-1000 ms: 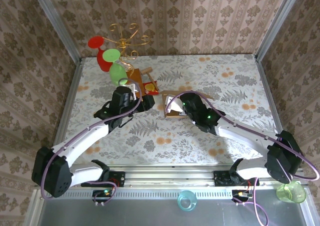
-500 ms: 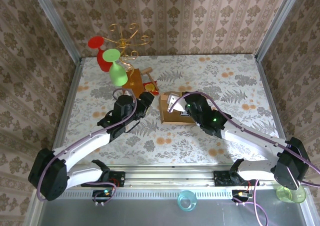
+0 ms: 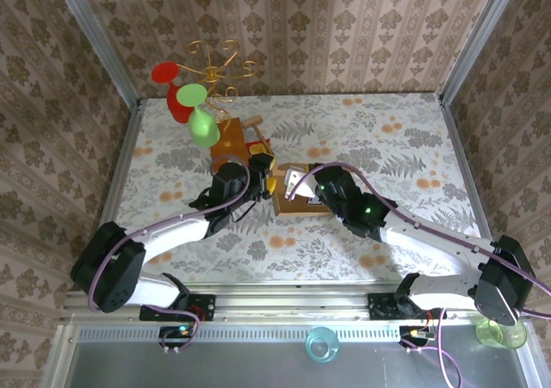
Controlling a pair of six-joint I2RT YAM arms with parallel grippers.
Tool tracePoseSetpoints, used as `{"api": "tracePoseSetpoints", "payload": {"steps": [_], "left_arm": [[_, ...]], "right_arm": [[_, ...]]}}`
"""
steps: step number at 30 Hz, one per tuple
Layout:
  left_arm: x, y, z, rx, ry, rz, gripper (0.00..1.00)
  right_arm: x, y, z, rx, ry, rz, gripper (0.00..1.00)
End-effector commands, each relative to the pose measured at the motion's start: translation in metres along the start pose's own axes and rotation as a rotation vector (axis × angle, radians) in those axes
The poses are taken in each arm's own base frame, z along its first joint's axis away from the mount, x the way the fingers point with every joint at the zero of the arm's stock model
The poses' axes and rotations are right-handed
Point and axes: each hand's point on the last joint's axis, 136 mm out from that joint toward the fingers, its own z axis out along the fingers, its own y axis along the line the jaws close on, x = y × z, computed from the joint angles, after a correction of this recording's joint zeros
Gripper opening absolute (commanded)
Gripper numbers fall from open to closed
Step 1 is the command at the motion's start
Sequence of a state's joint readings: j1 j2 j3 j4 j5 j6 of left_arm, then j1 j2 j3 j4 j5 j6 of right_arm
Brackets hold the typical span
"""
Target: Fold the paper box
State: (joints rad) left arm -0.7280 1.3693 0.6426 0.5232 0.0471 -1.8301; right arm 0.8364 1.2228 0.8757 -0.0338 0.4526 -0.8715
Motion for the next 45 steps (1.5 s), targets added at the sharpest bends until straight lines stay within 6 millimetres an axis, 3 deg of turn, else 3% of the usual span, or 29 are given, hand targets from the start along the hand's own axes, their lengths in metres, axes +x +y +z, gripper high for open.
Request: {"api": "tracePoseSetpoints", "payload": {"steps": [1,11,21,24,28,30,32,36,40,42,45], "left_arm": [[0.003,-0.02,0.006,0.078,0.007,-0.06,0.64],[-0.007,-0.01,0.015,0.108,-0.002,-0.112,0.27],[-0.017,-0.014,0.014,0.154,-0.007,-0.118,0.09],[-0.015,-0.02,0.014,0.191,0.007,-0.107,0.07],[-0.009,-0.03,0.017,0.236,0.047,-0.082,0.05],[-0.006,-0.034,0.018,0.258,0.062,-0.069,0.04],[-0.005,-0.037,0.018,0.283,0.069,-0.057,0.02],[-0.002,-0.043,0.021,0.316,0.084,-0.039,0.01],[0.004,-0.045,0.027,0.326,0.105,-0.039,0.0],[0.007,-0.044,0.028,0.331,0.112,-0.041,0.0],[0.007,-0.043,0.027,0.333,0.11,-0.04,0.0]], "right_arm": [[-0.003,0.001,-0.006,0.006,-0.015,0.016,0.0],[-0.011,0.009,-0.015,0.007,-0.05,0.006,0.0],[-0.015,0.006,-0.025,0.032,-0.095,0.106,0.0],[-0.018,-0.006,-0.033,0.059,-0.12,0.209,0.15],[-0.012,-0.051,-0.063,0.171,-0.191,0.542,0.43],[-0.001,-0.072,-0.083,0.182,-0.227,0.822,0.56],[0.023,-0.086,-0.1,0.205,-0.224,1.163,0.62],[0.049,-0.059,-0.107,0.038,-0.241,1.797,0.64],[0.056,-0.023,-0.087,-0.1,-0.319,2.311,0.64],[0.058,-0.007,-0.072,-0.152,-0.312,2.484,0.65],[0.057,0.001,-0.059,-0.182,-0.306,2.585,0.66]]}}
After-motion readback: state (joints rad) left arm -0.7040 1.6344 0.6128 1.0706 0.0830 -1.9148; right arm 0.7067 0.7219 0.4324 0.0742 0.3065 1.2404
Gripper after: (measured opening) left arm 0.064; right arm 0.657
